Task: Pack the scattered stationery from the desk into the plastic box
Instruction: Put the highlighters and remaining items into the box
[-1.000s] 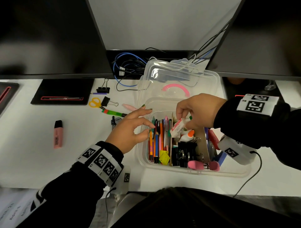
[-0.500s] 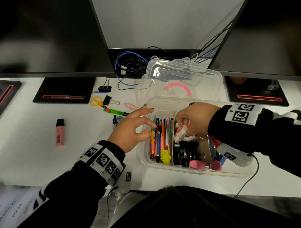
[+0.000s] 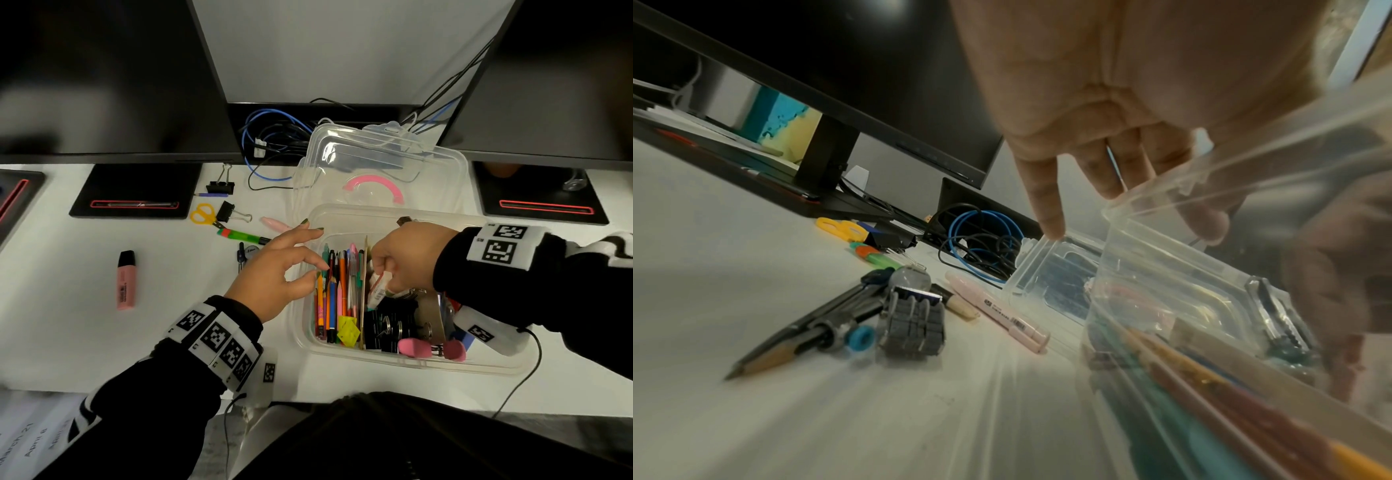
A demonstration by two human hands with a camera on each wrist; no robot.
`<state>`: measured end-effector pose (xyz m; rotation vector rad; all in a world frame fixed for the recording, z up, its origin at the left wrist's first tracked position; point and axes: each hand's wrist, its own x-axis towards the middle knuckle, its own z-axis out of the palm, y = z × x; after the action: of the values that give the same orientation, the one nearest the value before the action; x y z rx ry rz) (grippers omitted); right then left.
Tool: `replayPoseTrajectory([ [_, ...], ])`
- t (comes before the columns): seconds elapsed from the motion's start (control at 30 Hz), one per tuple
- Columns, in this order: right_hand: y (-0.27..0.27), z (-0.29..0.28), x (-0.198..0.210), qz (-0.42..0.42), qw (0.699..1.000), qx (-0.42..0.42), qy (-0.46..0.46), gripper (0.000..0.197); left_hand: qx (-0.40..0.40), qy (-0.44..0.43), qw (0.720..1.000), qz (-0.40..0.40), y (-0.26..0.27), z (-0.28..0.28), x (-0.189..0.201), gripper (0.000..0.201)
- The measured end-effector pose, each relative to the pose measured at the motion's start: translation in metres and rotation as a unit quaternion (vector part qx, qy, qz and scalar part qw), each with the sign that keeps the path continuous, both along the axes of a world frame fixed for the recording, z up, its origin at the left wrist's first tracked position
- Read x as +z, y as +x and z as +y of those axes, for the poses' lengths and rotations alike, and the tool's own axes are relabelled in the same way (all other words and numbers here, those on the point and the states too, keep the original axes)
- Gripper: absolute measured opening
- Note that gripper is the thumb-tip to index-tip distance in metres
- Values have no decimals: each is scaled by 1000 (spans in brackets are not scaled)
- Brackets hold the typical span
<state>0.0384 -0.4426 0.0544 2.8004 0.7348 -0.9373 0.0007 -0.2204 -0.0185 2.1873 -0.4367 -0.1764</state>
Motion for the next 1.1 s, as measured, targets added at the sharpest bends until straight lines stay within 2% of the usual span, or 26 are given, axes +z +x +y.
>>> replayPoseTrajectory([
  [0.23, 3, 11, -5, 7, 997, 53, -49, 33, 2, 0, 1000, -1, 0, 0, -1, 22],
  [0.37, -2, 16, -6, -31, 993, 100, -48, 30, 0, 0, 1000, -2, 0, 0, -2, 22],
  [0.53, -7, 16, -11, -32, 989, 128, -61, 30, 3, -1, 1000, 2, -1, -1, -1, 22],
  [0.7, 0, 13, -20, -48, 992, 103, -48, 41, 2, 5, 1000, -1, -1, -1, -1, 22],
  [0.8, 1, 13, -27, -70, 990, 109, -63, 41, 2, 9, 1000, -4, -1, -1, -1, 22],
  [0.93, -2, 14, -36, -59, 988, 117, -78, 42, 4, 8, 1000, -2, -1, -1, -1, 22],
  [1.1, 2, 8, -28, -81, 990, 100, -66, 43, 1, 6, 1000, -4, -2, -1, 0, 22],
])
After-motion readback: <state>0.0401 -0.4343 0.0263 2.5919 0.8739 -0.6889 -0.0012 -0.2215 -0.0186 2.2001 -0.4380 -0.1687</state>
